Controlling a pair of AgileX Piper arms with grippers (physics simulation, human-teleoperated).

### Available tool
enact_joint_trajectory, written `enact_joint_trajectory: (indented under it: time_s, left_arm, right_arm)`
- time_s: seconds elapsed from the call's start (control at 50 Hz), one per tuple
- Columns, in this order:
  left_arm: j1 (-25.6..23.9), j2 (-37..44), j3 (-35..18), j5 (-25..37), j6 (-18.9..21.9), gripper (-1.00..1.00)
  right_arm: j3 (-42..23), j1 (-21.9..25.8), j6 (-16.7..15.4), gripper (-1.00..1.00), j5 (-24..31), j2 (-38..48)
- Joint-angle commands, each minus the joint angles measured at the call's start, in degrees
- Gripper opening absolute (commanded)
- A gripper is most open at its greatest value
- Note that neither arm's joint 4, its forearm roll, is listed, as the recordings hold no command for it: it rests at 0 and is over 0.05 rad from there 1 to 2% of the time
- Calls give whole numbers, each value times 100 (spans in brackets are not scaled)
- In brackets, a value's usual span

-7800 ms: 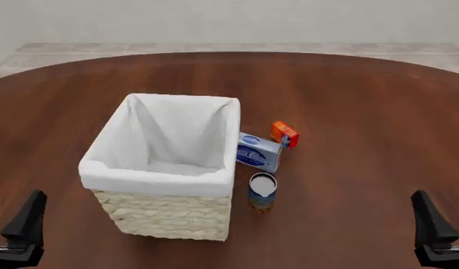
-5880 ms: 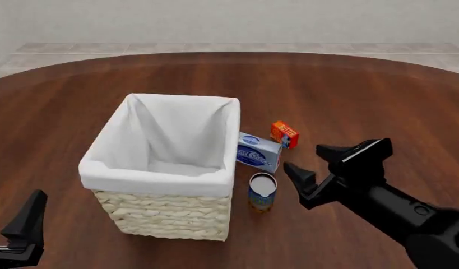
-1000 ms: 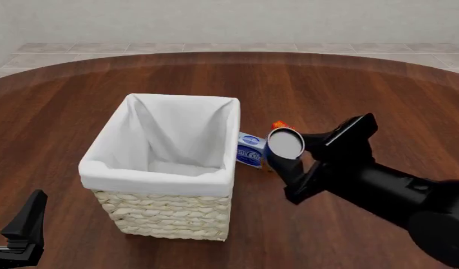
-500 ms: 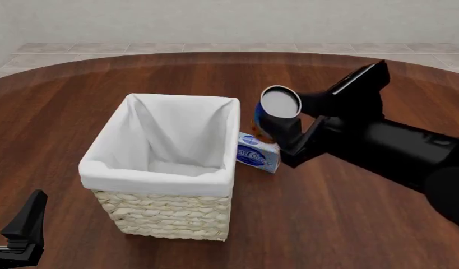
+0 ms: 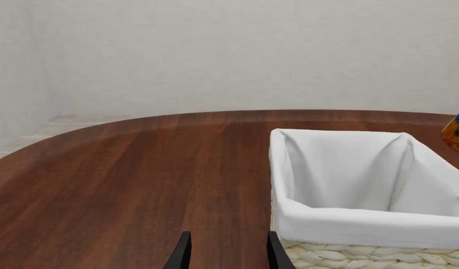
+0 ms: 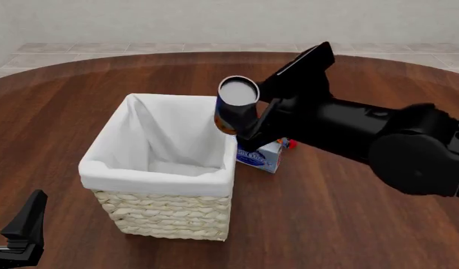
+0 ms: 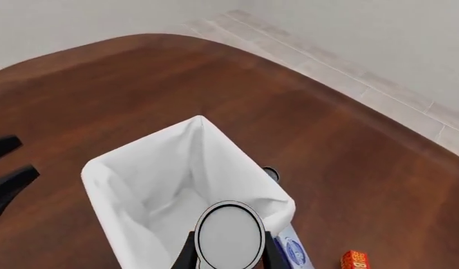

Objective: Pick up the alphabet soup and put it in the basket.

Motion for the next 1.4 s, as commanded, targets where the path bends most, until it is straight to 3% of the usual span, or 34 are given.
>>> enact_joint_trajectory:
  time_s: [0.02, 0.36, 0.64, 0.74, 0.96, 1.4]
  left_arm:
    - [0, 0, 0, 0, 0, 100]
    - [0, 0, 0, 0, 0, 100]
    - [0, 0, 0, 0, 0, 100]
    - [0, 0, 0, 0, 0, 100]
    - [0, 0, 0, 0, 0, 100]
    - [0, 0, 0, 0, 0, 100]
  right_arm:
    - [-596, 266, 73, -100, 31, 534]
    - [-1176, 621, 10, -100, 211, 1220]
    - [-1788, 688, -117, -100, 711, 1883]
    - [-1976, 725, 67, -100, 927, 2046]
    - [-2283, 686, -247, -100, 1283, 2376]
    - [-2583, 653, -460, -100, 1602, 3091]
